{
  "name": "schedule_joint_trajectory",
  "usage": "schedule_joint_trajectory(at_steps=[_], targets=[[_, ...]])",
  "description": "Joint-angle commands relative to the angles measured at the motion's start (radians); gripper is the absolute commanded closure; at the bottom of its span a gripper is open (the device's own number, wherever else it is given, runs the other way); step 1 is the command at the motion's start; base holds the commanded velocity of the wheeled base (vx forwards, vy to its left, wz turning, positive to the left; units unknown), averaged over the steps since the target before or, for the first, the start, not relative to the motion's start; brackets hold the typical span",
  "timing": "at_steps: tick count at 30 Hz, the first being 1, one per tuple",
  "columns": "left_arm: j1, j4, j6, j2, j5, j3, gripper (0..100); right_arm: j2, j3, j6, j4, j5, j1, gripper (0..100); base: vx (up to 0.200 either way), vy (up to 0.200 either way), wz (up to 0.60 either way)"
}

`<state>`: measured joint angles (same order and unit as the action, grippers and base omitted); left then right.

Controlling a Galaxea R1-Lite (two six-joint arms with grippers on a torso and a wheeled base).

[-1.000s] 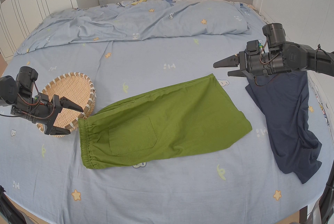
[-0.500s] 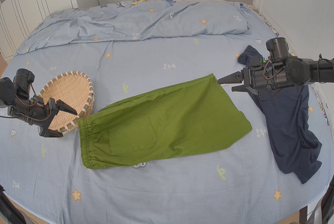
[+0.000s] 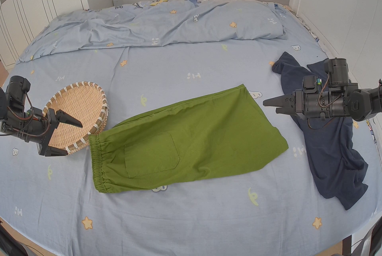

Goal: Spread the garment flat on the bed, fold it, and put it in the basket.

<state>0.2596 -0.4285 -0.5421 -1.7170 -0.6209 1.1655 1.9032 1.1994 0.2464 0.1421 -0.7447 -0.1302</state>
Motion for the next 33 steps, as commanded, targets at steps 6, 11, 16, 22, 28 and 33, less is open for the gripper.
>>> schedule_joint_trajectory(at_steps=[6,11,16,22,28,33], targets=[[-0.255,0.186,-0.133,0.054,-0.046,0.089,0,-0.076,-0.055,0.004,0.013,-0.005,0.007,0,0.000,0.000,0.00],[-0.353,0.369,-0.197,-0.102,0.024,0.131,0,-0.095,-0.070,0.002,0.014,-0.004,0.004,0,0.000,0.000,0.00],[-0.387,0.436,-0.199,-0.236,0.187,0.201,0,-0.102,-0.086,0.002,0.043,-0.002,0.009,0,0.000,0.000,0.00],[-0.381,0.453,-0.202,-0.302,0.279,0.243,0,-0.104,-0.095,0.005,0.086,-0.005,0.024,0,0.000,0.000,0.00],[-0.388,0.614,-0.242,-0.354,0.371,0.227,0,-0.104,-0.099,0.004,0.088,-0.007,0.024,0,0.000,0.000,0.00],[-0.384,0.648,-0.246,-0.368,0.400,0.227,0,-0.101,-0.098,0.004,0.091,-0.009,0.024,0,0.000,0.000,0.00]])
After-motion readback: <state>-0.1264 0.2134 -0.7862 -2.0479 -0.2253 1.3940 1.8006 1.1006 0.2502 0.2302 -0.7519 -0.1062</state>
